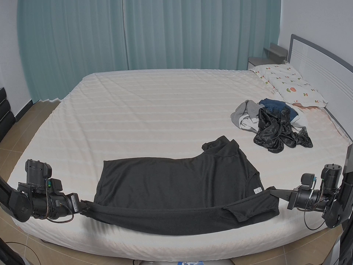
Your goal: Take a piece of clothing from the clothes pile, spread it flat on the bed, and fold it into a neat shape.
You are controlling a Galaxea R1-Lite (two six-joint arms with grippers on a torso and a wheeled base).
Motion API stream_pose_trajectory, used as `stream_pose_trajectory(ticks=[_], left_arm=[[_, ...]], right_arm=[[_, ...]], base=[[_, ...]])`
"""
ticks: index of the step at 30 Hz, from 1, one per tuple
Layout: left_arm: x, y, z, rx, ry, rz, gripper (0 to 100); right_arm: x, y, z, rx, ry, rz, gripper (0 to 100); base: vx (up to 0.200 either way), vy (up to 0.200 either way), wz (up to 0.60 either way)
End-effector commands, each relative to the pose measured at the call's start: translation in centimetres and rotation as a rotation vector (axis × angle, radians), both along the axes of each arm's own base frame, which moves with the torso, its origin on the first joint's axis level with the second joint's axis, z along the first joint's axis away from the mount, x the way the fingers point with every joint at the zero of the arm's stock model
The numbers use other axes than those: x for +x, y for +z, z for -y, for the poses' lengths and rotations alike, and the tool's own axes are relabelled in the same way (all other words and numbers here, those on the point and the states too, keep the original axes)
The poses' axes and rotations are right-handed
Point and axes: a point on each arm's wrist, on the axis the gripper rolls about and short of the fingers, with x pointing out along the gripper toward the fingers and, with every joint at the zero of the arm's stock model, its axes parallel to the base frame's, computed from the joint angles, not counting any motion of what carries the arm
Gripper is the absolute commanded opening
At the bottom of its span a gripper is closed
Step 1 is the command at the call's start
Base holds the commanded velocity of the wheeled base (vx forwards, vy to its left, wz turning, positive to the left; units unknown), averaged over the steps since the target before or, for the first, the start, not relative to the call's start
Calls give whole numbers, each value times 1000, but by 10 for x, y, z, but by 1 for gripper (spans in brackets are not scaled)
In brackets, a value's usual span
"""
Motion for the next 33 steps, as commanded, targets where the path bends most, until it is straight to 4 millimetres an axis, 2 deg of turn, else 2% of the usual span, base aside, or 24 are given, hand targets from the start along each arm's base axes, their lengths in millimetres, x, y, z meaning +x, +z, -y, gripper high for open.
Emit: stream_pose_trajectory(ticks=[1, 2, 8, 11, 19, 23, 25, 29, 33], left_arm=[[4, -2, 0, 1, -1, -12, 0], [13, -6, 0, -3, 6, -31, 0], [29, -20, -2, -12, 26, -74, 0], [45, -31, -9, -47, 84, -92, 0], [73, -66, -10, -96, 153, -42, 0], [78, -76, -9, -100, 160, -30, 0], [81, -82, -7, -99, 151, -31, 0], [83, -83, -5, -101, 146, -27, 0], [85, -87, -4, -101, 146, -34, 0]], right_arm=[[-1, -2, 0, 0, 1, -6, 0], [2, -9, 0, 3, 1, -33, 0], [23, -28, 2, -1, -12, -58, 0], [39, -41, 2, -7, -25, -57, 0], [59, -57, -2, -22, -39, -53, 0], [63, -64, -3, -21, -38, -61, 0], [72, -73, -2, -27, -49, -61, 0], [84, -82, -5, -44, -92, -52, 0], [91, -83, -8, -17, -105, -57, 0]], base=[[0, 0, 0], [0, 0, 0], [0, 0, 0], [0, 0, 0], [0, 0, 0], [0, 0, 0], [0, 0, 0], [0, 0, 0], [0, 0, 0]])
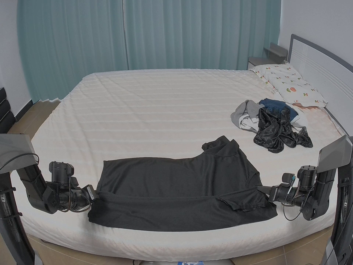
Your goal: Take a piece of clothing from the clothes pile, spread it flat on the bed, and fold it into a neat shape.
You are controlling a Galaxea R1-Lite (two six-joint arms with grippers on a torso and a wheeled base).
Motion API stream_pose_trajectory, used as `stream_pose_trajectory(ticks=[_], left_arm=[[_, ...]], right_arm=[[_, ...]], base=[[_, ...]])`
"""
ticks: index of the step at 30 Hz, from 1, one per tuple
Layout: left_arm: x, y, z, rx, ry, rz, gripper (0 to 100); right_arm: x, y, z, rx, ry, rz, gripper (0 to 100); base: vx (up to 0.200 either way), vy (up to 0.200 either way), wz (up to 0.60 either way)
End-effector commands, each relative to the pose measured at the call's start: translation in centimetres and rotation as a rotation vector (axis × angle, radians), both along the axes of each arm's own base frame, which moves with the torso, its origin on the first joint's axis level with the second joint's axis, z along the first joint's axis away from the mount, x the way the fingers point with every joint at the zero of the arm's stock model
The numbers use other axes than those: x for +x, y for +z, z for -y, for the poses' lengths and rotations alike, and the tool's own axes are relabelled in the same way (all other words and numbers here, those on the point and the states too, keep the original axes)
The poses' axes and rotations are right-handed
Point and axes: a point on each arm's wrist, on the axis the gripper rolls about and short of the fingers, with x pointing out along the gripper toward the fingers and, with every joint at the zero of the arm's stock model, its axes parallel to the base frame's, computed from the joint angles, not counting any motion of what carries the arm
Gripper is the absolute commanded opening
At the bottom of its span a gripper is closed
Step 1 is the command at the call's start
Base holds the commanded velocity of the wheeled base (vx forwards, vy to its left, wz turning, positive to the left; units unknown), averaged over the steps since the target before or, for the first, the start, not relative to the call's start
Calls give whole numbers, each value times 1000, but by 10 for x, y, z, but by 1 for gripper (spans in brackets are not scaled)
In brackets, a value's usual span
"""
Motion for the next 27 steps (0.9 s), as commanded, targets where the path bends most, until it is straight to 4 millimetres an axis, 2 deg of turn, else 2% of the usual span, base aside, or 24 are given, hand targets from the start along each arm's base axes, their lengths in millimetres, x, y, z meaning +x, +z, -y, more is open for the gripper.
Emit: stream_pose_trajectory(ticks=[1, 10, 11, 16, 21, 24, 27], left_arm=[[3, -12, 2, -3, -2, -33, 0], [8, -12, 3, -27, 22, -27, 0], [8, -13, 3, -26, 21, -28, 100], [8, -12, 3, -30, 23, -26, 100], [7, -12, 0, -38, 38, -30, 100], [8, -8, 0, -110, 90, -25, 100], [10, -2, 0, -162, 115, -2, 100]], right_arm=[[8, -11, -5, 14, 1, -10, 0], [14, -18, -6, 14, -14, -12, 0], [14, -19, -6, 14, -14, -13, 100], [16, -16, -6, 29, -22, -10, 100], [11, 22, -2, 141, -125, -2, 100], [5, 55, -7, 265, -179, 0, 100], [6, 61, -18, 289, -157, -8, 100]], base=[[0, 0, 0], [0, 0, 0], [0, 0, 0], [0, 0, 0], [0, 0, 0], [0, 0, 0], [0, 0, 0]])
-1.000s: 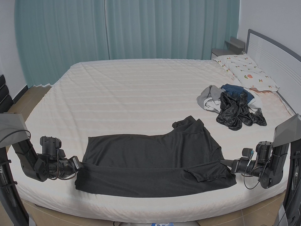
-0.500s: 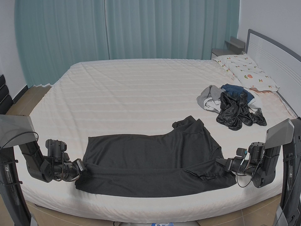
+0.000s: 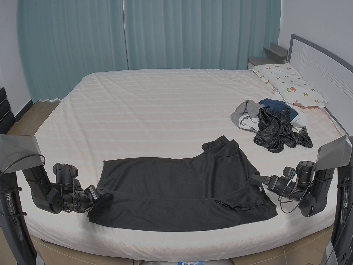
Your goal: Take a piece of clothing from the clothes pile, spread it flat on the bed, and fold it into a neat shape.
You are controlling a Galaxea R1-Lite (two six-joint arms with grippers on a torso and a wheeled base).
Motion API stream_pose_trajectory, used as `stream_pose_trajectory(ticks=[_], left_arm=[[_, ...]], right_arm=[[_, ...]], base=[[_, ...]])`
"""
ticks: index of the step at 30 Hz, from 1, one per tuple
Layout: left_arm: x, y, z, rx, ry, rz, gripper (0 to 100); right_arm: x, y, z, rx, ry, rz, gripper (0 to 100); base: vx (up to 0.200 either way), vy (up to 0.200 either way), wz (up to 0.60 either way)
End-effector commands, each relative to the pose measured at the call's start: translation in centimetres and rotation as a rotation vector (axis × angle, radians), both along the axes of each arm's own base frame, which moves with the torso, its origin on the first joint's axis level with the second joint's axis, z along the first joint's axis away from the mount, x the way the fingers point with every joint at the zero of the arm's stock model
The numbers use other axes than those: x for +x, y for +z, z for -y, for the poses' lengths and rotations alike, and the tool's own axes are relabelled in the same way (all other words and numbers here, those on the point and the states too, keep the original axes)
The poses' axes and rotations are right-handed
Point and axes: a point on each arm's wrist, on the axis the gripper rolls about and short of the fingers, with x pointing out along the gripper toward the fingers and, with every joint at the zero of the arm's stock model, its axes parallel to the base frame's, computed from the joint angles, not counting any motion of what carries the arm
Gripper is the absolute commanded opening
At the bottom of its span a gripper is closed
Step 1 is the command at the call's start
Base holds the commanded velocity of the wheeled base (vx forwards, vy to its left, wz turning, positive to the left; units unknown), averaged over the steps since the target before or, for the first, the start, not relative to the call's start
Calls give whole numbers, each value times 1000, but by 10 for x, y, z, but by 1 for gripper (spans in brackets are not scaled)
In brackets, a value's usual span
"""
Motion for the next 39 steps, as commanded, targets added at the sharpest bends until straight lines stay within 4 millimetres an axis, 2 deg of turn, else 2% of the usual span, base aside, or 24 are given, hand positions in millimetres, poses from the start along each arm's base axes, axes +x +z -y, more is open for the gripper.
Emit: stream_pose_trajectory(ticks=[1, 4, 9, 13, 16, 26, 39], left_arm=[[1, 10, -1, -60, 35, 44, 100], [-4, 10, -2, -61, 35, 50, 100], [-8, 8, -1, -66, 39, 85, 100], [-11, 6, -1, -64, 37, 83, 100], [-11, 5, -2, -66, 41, 79, 100], [-6, 5, -6, -97, 84, 89, 100], [-6, 3, -6, -95, 84, 84, 100]], right_arm=[[-5, 34, -15, 36, 13, 58, 100], [-12, 29, -19, 31, 1, 6, 100], [-45, 22, -31, 2, -68, -100, 100], [-69, 25, -45, 126, -118, -214, 100], [-78, 24, -56, 178, -142, -274, 100], [-71, -2, -77, 195, -189, -355, 100], [-51, -12, -85, 202, -258, -309, 100]], base=[[0, 0, 0], [0, 0, 0], [-80, 0, 0], [-200, 0, 0], [0, 0, 0], [0, 0, 0], [0, 0, 0]])
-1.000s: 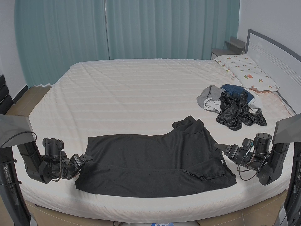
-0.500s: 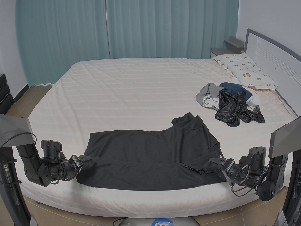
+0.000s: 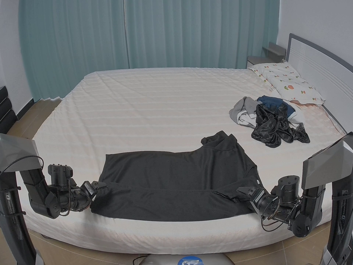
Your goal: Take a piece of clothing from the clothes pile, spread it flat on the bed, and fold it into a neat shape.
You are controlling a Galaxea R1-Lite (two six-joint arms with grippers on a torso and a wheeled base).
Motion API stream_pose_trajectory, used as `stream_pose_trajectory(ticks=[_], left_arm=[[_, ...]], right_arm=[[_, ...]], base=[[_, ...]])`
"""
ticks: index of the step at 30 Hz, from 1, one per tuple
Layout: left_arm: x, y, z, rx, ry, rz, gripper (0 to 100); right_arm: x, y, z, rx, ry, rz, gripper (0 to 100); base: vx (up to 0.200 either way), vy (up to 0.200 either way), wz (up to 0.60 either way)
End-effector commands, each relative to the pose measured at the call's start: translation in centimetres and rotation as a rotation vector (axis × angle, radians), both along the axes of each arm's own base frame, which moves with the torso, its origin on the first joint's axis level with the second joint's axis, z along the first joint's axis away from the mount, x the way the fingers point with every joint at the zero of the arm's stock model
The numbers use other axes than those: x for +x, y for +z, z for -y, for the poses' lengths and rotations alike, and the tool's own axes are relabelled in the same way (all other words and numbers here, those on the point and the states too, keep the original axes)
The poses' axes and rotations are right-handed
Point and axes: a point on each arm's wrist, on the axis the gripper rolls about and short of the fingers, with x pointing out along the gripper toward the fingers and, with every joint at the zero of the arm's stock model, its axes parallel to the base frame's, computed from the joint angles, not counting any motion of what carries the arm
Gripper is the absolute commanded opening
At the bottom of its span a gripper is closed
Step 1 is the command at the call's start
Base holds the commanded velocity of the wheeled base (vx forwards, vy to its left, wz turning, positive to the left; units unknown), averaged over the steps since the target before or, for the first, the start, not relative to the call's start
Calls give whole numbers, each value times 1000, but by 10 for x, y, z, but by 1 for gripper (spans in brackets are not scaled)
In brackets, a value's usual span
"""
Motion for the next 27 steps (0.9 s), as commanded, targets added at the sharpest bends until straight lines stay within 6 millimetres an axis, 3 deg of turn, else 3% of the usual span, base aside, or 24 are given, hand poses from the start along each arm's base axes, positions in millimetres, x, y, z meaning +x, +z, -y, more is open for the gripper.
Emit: stream_pose_trajectory(ticks=[1, 7, 8, 17, 27], left_arm=[[0, -1, 0, 1, 1, -2, 100], [0, -1, 0, 2, 0, -4, 100], [0, -1, 0, 2, 0, -4, 100], [0, -2, 0, 3, -1, -6, 100], [-1, -2, 0, 7, -3, 9, 100]], right_arm=[[6, -7, -2, -4, -13, 3, 100], [14, -11, -4, -24, -60, 24, 100], [14, -11, -5, -25, -61, 26, 0], [7, -9, -8, -45, -70, 24, 0], [-4, 20, -7, -23, -44, 78, 0]], base=[[0, 0, 0], [0, 0, 0], [0, 0, 0], [0, 0, 0], [0, 0, 0]])
